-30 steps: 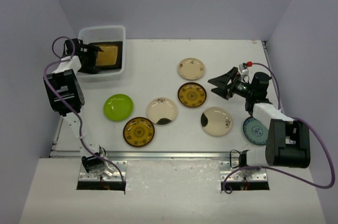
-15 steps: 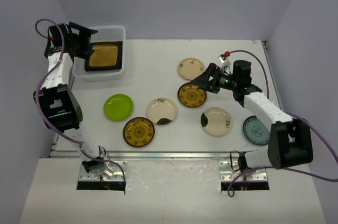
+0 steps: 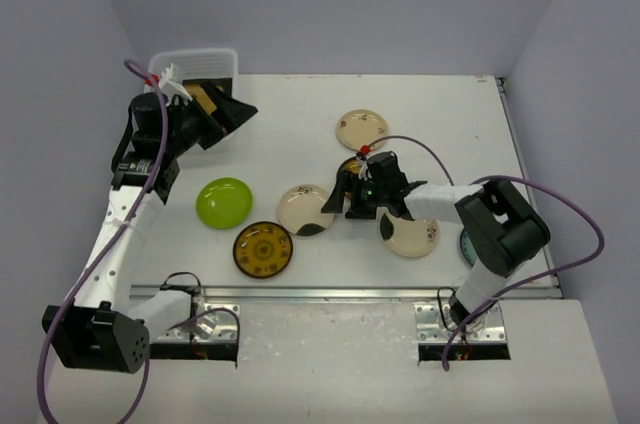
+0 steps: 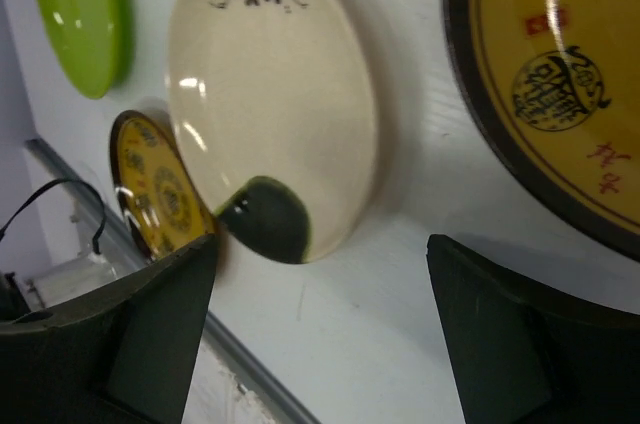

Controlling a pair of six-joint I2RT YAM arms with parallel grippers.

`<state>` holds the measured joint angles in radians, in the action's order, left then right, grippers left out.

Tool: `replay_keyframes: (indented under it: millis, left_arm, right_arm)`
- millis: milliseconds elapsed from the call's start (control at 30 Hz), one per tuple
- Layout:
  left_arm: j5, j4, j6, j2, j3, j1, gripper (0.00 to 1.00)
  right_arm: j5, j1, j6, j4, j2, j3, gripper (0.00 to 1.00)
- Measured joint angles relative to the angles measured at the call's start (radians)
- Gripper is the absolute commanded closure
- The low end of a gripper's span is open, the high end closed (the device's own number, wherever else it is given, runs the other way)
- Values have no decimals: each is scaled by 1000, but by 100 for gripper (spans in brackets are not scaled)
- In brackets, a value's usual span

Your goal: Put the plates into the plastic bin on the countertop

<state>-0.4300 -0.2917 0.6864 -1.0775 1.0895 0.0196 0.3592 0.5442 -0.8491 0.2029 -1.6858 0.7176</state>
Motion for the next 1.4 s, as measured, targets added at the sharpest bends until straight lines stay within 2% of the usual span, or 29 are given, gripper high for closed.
replay_keyframes:
  millis: [67,133,300,367,433,600,800,967,1133,1167,1233,1300,1333,1400]
  left_arm:
    - [19,-53,-57,39,-67,1,0]
    - [55,-106,-119,94,-128,1,0]
    - [121,-163,-230,204,-244,1,0]
    - [138,-168,-253,217,-290,1,0]
    - [149,-180,-270,211,-323,1,0]
    - [148,-198,-294,191,-332,1,0]
    - [65,-151,-290,150,-331,1,0]
    - [-85,-79,-274,33,-332,1,0]
    - [-228,-4,-237,-71,-355,19,3]
    - [-249,8,-232,-79,-360,28,12]
    - [-285,34,-221,-89,-364,46,40]
    - [-313,55,-205,-92,-365,62,78]
    - [-325,68,-205,-92,-365,67,87]
    - [-336,84,-198,-92,-365,73,99]
  right_arm:
    - [-17,3,-14,36,-38,-5,22]
    - [-40,5,-23,75,-51,-6,31]
    - [-75,11,-45,144,-102,-3,63]
    - [-88,13,-52,164,-126,1,73]
    - [-98,14,-67,176,-142,2,78]
    - [-115,16,-80,188,-146,-3,97]
    - [-123,16,-91,151,-78,-18,100]
    - [-121,16,-50,68,93,1,100]
    - [-55,15,-22,48,191,66,100]
    - [-32,15,-22,48,205,72,100]
    - [15,15,-23,48,222,78,100]
    - [61,15,-32,48,232,78,100]
    - [75,15,-36,48,235,78,100]
    - [94,15,-41,47,241,78,100]
